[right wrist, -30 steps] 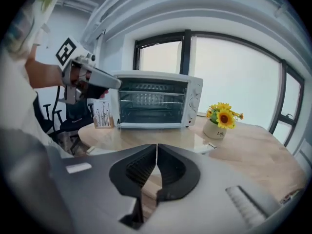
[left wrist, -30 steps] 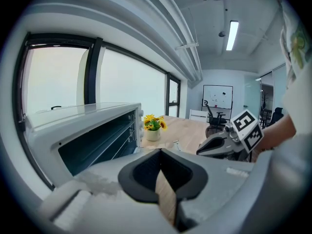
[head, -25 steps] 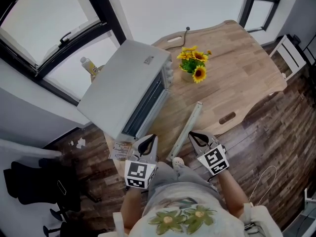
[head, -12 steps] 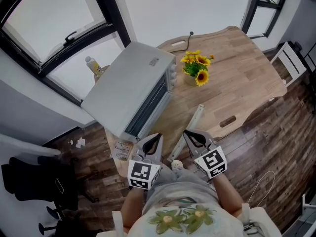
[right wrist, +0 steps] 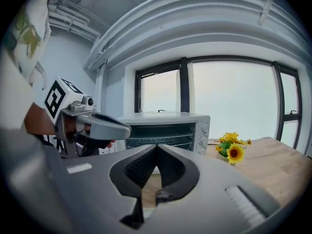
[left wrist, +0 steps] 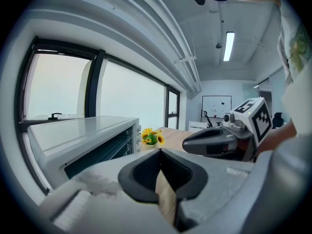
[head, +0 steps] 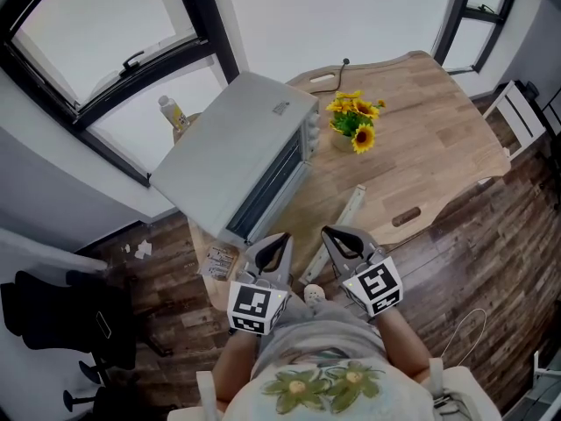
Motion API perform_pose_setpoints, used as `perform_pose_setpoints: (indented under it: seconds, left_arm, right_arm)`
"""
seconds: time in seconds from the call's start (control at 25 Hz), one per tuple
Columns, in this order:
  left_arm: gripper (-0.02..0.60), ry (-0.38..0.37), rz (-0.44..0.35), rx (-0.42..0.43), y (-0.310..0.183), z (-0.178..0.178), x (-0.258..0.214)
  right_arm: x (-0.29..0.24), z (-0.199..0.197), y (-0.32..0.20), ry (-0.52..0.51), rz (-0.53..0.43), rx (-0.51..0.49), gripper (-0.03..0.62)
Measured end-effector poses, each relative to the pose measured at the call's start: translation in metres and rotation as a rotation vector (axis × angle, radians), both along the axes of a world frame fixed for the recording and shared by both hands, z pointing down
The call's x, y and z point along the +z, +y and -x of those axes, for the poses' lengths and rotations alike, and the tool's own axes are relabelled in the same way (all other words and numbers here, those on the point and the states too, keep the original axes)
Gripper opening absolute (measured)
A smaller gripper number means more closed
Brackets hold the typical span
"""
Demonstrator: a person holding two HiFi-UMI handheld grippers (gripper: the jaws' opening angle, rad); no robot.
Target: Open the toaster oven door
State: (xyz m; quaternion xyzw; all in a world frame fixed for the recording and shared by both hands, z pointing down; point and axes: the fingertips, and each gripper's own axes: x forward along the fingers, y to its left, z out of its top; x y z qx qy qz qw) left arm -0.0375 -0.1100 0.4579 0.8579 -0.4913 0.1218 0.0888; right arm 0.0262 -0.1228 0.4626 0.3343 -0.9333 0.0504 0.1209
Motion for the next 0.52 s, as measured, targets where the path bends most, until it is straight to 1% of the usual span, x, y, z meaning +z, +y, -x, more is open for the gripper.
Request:
perform_pose_setpoints:
  seconds: [0.2,0.52]
  left_arm:
    - [0.005,-0.003,-0.001,0.008,0.004,0.001,-0.001]
    - [0.005,-0.004,0.002,0.000,0.011,0.006,-0.002]
  right_arm:
    - [-0.004,0.009,0.005,0.005,-0.007,-0.033,-0.002]
    - [-0.007,0.019,0.011,0.006,-0.012,-0.054,-0.002]
